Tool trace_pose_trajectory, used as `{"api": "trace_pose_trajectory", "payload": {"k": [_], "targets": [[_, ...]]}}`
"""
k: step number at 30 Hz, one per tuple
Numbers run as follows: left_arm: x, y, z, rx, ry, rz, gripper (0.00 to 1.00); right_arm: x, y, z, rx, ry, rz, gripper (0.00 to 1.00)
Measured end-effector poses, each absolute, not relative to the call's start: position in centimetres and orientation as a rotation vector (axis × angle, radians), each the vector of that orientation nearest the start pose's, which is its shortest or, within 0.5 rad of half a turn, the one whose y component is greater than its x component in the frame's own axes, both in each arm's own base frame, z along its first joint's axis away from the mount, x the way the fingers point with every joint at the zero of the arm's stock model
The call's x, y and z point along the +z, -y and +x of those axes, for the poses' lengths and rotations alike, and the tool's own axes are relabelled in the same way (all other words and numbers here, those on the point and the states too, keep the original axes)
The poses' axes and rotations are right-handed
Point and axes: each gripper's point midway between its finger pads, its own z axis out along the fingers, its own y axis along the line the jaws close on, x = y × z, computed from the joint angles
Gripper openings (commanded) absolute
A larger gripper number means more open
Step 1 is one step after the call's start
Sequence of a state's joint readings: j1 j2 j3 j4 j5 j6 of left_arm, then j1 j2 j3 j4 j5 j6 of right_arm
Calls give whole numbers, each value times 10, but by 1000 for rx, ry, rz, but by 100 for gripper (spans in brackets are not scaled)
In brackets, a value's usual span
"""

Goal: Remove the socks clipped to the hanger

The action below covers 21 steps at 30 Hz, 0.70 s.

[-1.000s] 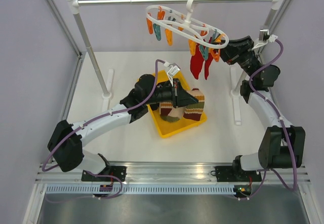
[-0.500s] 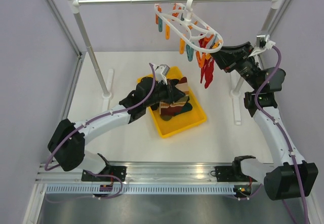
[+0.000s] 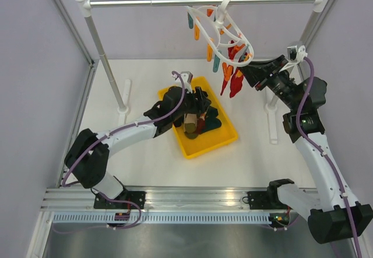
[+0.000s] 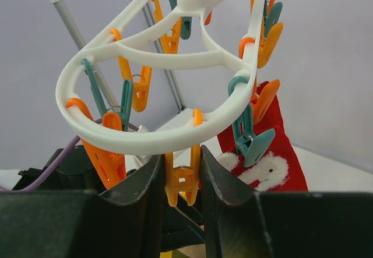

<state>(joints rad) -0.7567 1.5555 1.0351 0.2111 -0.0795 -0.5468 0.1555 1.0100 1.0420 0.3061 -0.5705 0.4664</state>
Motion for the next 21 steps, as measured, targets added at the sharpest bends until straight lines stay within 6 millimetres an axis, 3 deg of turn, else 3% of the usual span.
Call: {"api": "trace_pose_trajectory", "payload": {"k": [5,8,16,21], "targets": [[210,343,350,-814,-1888,184,71,442,-161,313,863,-1319,-317,2],[224,348,340,-836,-1813,241,71,442,-160,312,859,-1328,-318,2],[272,390,296,-968,-1585,436,70,443,-161,312,856,-1340,-319,2],[291,402,296,-985,-1524,458,70,442,-161,312,855,-1345,-314,1]]}}
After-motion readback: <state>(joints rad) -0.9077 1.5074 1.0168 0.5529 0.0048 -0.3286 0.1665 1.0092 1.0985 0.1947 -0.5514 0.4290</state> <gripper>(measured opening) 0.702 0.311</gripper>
